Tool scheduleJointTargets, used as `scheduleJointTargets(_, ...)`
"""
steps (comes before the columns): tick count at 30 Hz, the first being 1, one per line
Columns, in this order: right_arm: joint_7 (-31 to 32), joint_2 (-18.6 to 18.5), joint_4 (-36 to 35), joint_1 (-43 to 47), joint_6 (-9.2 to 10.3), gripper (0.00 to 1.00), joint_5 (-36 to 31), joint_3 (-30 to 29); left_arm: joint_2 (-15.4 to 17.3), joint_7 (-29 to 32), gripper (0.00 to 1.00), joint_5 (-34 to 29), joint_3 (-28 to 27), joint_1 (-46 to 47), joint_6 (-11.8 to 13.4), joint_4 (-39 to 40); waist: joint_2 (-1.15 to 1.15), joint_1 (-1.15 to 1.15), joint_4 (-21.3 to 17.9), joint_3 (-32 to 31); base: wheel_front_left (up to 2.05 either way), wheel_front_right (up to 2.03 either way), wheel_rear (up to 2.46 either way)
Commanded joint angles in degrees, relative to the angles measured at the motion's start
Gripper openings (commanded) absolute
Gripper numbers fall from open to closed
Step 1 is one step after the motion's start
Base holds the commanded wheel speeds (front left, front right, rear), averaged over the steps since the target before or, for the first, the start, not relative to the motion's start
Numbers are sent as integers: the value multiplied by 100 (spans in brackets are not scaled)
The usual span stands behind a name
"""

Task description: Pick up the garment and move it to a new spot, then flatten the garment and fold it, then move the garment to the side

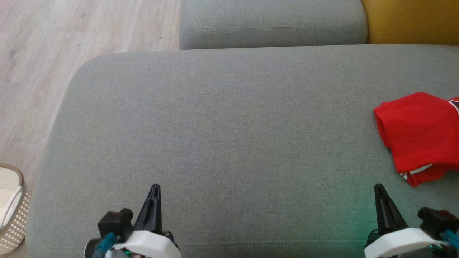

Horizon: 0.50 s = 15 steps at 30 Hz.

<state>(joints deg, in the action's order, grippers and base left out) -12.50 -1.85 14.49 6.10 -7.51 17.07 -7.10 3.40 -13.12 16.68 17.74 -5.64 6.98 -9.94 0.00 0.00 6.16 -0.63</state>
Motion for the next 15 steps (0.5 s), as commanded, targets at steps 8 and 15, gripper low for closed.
scheduleJointTargets(8,178,-31,-173,-321,0,0,662,2,58,109,0,695,-210,351,-155,89,0,0,-47,6,0,0,0)
scheduleJointTargets(15,294,-36,-164,-382,0,0,1124,6,80,202,0,1192,-318,410,-245,44,0,0,-85,11,0,0,0)
